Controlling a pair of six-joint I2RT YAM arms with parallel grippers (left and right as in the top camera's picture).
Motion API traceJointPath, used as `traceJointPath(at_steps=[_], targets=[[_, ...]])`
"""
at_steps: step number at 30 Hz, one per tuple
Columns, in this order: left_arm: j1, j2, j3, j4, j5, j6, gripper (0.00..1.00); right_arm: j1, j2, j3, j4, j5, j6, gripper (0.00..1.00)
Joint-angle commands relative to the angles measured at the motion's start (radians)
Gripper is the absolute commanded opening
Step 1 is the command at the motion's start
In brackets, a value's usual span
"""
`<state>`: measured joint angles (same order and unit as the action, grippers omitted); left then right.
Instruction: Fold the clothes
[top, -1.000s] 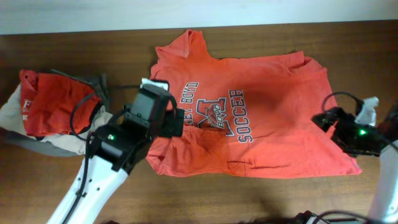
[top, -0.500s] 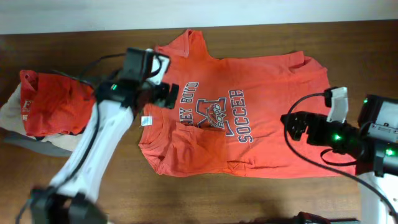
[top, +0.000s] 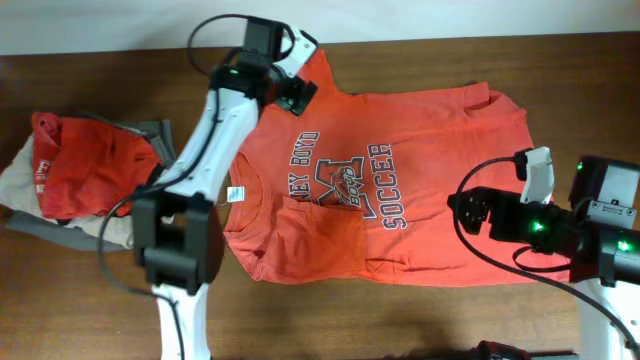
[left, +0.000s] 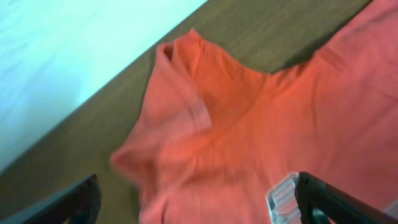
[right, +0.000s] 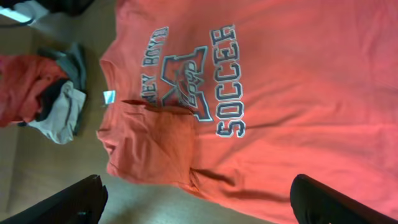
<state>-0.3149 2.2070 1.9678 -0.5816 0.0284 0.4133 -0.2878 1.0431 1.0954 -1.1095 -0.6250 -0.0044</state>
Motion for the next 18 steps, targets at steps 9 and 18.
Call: traceJointPath(at_steps=[9, 18], targets=[[-0.031, 0.225, 0.018, 0.299, -0.077, 0.164, 0.91, 0.008, -0.010, -0.003, -0.070, 0.089, -0.007, 0.99], [-0.028, 0.301, 0.017, 0.389, -0.176, 0.168, 0.72, 0.008, -0.010, -0.003, -0.092, 0.140, -0.007, 0.99]])
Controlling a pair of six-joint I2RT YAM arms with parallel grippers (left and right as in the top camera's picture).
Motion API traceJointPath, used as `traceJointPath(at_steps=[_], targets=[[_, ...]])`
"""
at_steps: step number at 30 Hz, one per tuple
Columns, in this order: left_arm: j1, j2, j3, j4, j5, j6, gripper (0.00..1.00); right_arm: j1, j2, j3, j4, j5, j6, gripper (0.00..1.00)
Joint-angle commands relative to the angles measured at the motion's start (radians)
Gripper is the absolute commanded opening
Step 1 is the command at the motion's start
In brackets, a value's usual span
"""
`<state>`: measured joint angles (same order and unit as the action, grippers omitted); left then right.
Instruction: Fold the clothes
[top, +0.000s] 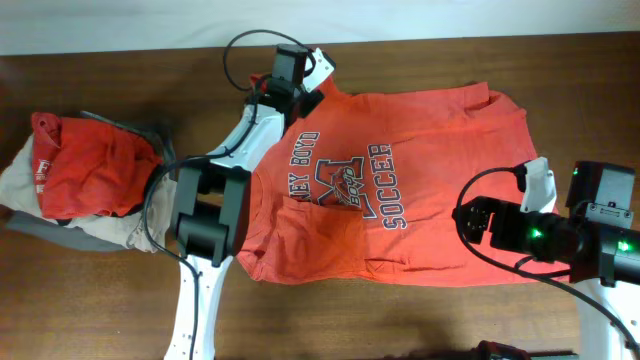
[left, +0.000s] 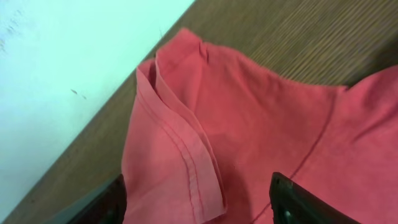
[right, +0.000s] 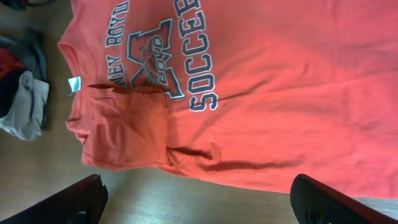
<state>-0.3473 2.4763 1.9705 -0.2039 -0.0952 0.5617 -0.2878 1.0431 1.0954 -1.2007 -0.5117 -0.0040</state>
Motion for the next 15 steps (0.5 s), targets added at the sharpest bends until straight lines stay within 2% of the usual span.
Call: traceJointPath(at_steps=[1, 8, 13, 15], targets=[[0.006, 0.035, 0.014, 0.013, -0.053, 0.020, 0.70, 0.008, -0.010, -0.003, -0.001, 0.027, -0.007, 0.99], [0.016, 0.048, 0.014, 0.014, -0.052, 0.020, 0.56, 0.008, -0.010, -0.003, -0.002, 0.027, -0.007, 0.99], [0.029, 0.049, 0.014, 0.029, -0.053, 0.019, 0.32, 0.008, -0.010, -0.003, -0.017, 0.027, -0.007, 0.99], [0.029, 0.049, 0.015, 0.033, -0.064, 0.019, 0.19, 0.008, -0.010, -0.003, -0.020, 0.027, -0.007, 0.99]])
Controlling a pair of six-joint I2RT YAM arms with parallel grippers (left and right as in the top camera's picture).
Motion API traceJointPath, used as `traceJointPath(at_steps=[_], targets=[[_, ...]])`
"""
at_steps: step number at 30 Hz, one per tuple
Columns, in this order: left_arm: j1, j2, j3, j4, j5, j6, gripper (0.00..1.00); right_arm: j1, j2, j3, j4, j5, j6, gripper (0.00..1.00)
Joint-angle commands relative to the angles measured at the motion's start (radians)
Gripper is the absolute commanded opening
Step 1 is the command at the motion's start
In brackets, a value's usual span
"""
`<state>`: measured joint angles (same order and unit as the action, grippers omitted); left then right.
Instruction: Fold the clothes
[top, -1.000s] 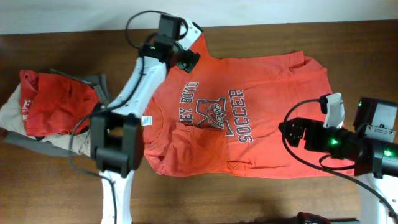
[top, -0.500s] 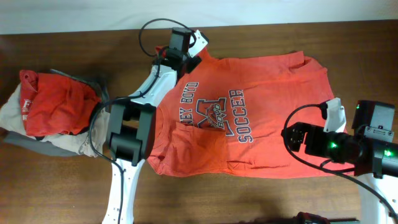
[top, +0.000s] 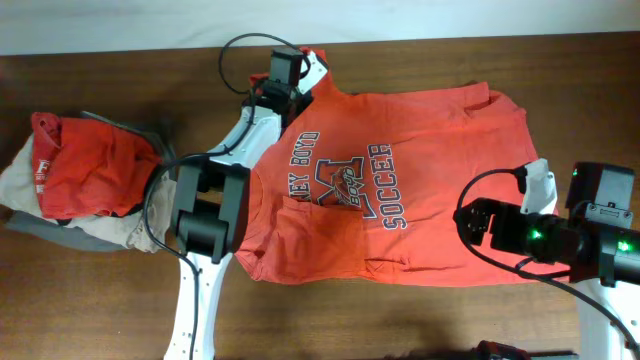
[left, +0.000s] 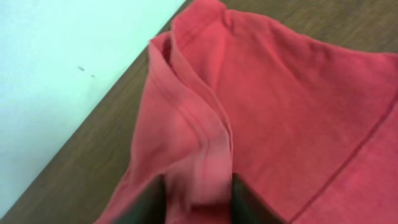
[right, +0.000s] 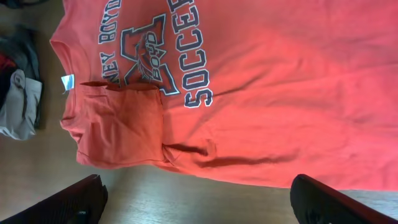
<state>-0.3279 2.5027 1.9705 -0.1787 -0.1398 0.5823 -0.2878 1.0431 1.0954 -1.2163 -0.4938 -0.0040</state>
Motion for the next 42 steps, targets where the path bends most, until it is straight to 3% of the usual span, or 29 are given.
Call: traceJointPath(at_steps=[1, 3, 7, 14, 22, 29, 32, 37, 42], targets=[[0.009, 0.022, 0.017, 0.006, -0.028, -0.001, 0.10, 0.008, -0.010, -0.003, -0.004, 0.009, -0.007, 0.99], [0.007, 0.021, 0.026, -0.002, -0.071, -0.001, 0.00, 0.008, -0.010, -0.003, -0.004, 0.009, -0.007, 0.99], [0.006, 0.002, 0.082, -0.102, -0.096, -0.002, 0.00, 0.008, -0.010, -0.003, -0.003, 0.009, -0.007, 0.99], [0.006, -0.068, 0.273, -0.438, -0.075, -0.101, 0.00, 0.008, -0.010, -0.003, -0.003, 0.008, -0.007, 0.99], [-0.002, -0.089, 0.438, -0.774, 0.043, -0.167, 0.00, 0.008, -0.010, -0.003, -0.004, 0.008, -0.007, 0.99], [-0.038, -0.093, 0.561, -1.065, 0.059, -0.275, 0.00, 0.008, -0.010, -0.003, -0.003, 0.008, -0.007, 0.99], [-0.055, -0.095, 0.602, -1.201, 0.148, -0.279, 0.00, 0.008, -0.010, -0.003, -0.003, 0.008, -0.007, 0.99], [-0.072, -0.094, 0.607, -1.361, 0.288, -0.284, 0.00, 0.008, -0.010, -0.003, -0.003, 0.008, -0.007, 0.99], [-0.075, -0.094, 0.607, -1.455, 0.281, -0.298, 0.00, 0.008, -0.010, -0.003, -0.003, 0.008, -0.007, 0.99]])
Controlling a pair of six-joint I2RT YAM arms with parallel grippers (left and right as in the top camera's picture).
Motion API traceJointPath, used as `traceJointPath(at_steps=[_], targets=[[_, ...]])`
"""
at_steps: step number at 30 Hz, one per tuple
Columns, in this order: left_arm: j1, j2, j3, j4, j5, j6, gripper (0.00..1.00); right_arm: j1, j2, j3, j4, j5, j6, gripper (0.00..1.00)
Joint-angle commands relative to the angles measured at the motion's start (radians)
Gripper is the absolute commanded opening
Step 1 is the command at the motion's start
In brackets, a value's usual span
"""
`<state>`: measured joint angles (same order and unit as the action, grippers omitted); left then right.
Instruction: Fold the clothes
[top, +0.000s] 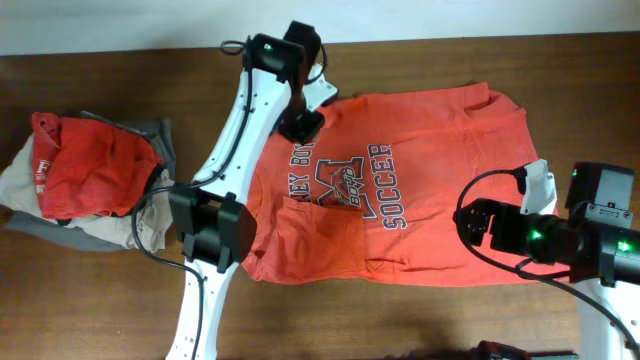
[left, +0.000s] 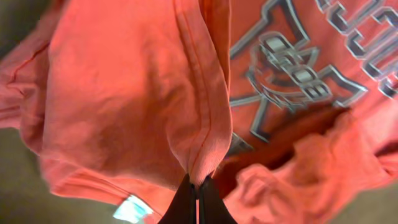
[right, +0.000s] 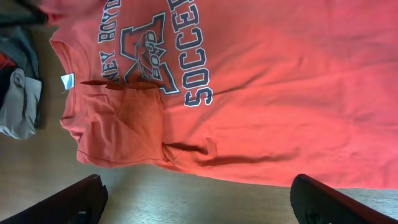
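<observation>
An orange T-shirt (top: 420, 180) with a grey "SOCCER" print (left: 292, 59) lies spread flat on the wooden table (top: 580, 80). My left gripper (top: 305, 122) is shut on the hem fold of the shirt's far sleeve (left: 199, 124). It holds the sleeve raised over the collar side of the print, and a white neck tag (left: 129, 209) shows below. My right gripper (right: 199, 208) hangs open over bare table beside the shirt's near right edge (right: 261, 168), with nothing between its fingers (right: 68, 200).
A pile of other clothes, red on top of grey and beige (top: 85, 175), sits at the table's left end and also shows as a pile (right: 18, 87) in the right wrist view. The table's far edge meets a white wall (top: 100, 25).
My left gripper, then closing round the sleeve hem at the table's far edge, is now shut on it and has carried the sleeve inward over the shirt's chest. The right arm has not moved.
My left gripper was open above the far sleeve. It then stood lower, close over the hem, then its fingers straddled the hem. Now it holds the sleeve folded in over the print. My right gripper shifted slightly along the near right edge and stayed open.
</observation>
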<state>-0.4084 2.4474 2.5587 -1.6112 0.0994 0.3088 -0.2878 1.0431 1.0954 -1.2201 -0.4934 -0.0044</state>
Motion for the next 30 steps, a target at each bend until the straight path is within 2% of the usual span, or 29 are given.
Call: traceJointPath(at_steps=[1, 8, 9, 10, 12, 13, 16, 23, 30], targets=[[0.005, -0.039, 0.018, -0.032, 0.029, -0.025, 0.00, 0.008, -0.010, -0.003, 0.000, 0.008, -0.006, 0.99], [0.005, -0.039, 0.017, -0.077, -0.066, -0.055, 0.02, 0.008, -0.010, -0.003, 0.000, 0.008, -0.006, 0.99], [0.005, -0.039, 0.017, -0.077, -0.089, -0.067, 0.05, 0.008, -0.010, -0.003, 0.000, 0.008, -0.006, 0.99], [0.005, -0.039, 0.017, -0.077, -0.108, -0.078, 0.15, 0.008, -0.010, -0.003, 0.000, 0.008, -0.006, 0.99], [0.005, -0.039, 0.017, -0.077, -0.126, -0.096, 0.24, 0.008, -0.010, -0.003, 0.000, 0.008, -0.006, 0.99], [0.005, -0.039, 0.017, -0.077, -0.126, -0.096, 0.32, 0.008, -0.010, -0.003, 0.000, 0.008, -0.006, 0.99], [0.005, -0.039, 0.017, -0.077, -0.127, -0.096, 0.41, 0.008, -0.010, -0.003, 0.000, 0.008, -0.006, 0.99], [0.005, -0.081, 0.017, -0.077, -0.229, -0.157, 0.36, 0.008, -0.008, -0.003, 0.005, 0.007, -0.006, 0.99], [0.020, -0.290, 0.018, -0.070, -0.246, -0.232, 0.33, 0.008, 0.019, -0.003, 0.005, 0.005, -0.006, 0.99]])
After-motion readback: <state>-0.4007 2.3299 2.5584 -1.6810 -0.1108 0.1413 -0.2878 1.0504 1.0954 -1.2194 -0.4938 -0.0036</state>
